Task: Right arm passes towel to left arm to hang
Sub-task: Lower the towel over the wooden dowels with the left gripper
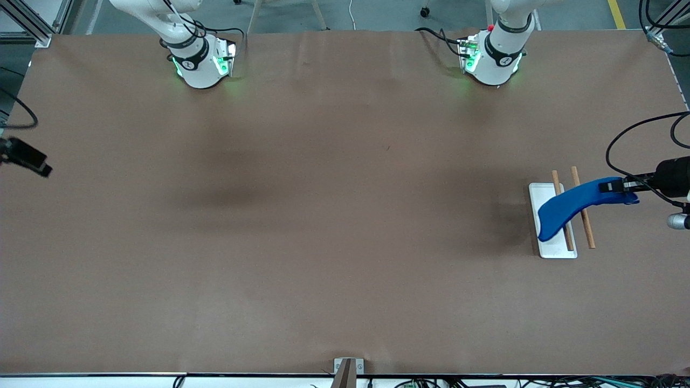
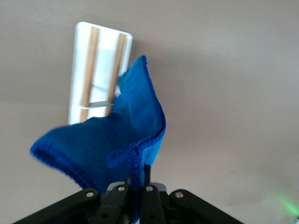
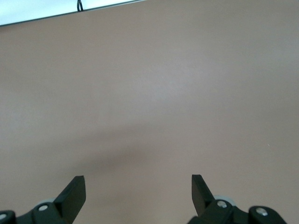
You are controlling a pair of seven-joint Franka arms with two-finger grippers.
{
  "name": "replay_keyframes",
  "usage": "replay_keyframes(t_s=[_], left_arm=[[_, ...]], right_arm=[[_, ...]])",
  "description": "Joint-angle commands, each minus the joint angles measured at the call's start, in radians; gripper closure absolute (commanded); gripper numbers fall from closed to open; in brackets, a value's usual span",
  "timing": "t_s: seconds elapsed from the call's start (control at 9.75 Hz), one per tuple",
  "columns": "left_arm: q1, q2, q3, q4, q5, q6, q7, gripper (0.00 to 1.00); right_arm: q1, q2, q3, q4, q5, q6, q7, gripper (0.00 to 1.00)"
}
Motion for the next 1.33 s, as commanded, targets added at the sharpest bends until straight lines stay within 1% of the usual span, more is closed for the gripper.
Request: replay_keyframes(t_s=[0.0,0.1,0.31,0.51,0.62,0.82,1.03,1.23], left_arm=[[0.029,0.015,0.001,-0.021,0.043,0.042,-0.062,1.0],[0.052,0.015,-0.001,-0.024,0.038,0.045,-0.093,1.0],[0.127,0.029,-0.001,-0.024,-0.029,0.073,-0.109,1.0],[0.138,0.064,-0.001,-0.021,-0.026,0.105,-0.104,1.0],[0.158,0.087,-0.001,-0.019,-0.023,0.143,-0.101,0.99],[0.164,0.121,-0.001,-0.019,-0.018,0.203,-0.072,0.99],[0.187,0.158,-0.001,-0.015,-0.012,0.225,-0.072,0.96],[0.184,0.201,-0.001,-0.012,-0.012,0.263,-0.072,0.9]], right_arm=[[-0.041,-0.076,0.002,-0.051,-0.002,-0.076,-0.019,0.0],[-0.049,-0.067,0.001,-0.049,0.008,-0.089,-0.023,0.0],[-0.041,-0.053,0.001,-0.031,0.02,-0.069,-0.023,0.0],[-0.04,-0.053,0.008,-0.035,0.021,-0.071,-0.023,0.0],[-0.038,-0.053,0.008,-0.035,0.021,-0.068,-0.023,0.0],[-0.041,-0.053,0.008,-0.04,0.023,-0.046,-0.023,0.0],[-0.049,-0.053,0.004,-0.042,0.066,-0.037,-0.026,0.0],[-0.046,-0.052,0.004,-0.04,0.067,-0.025,-0.025,0.0]])
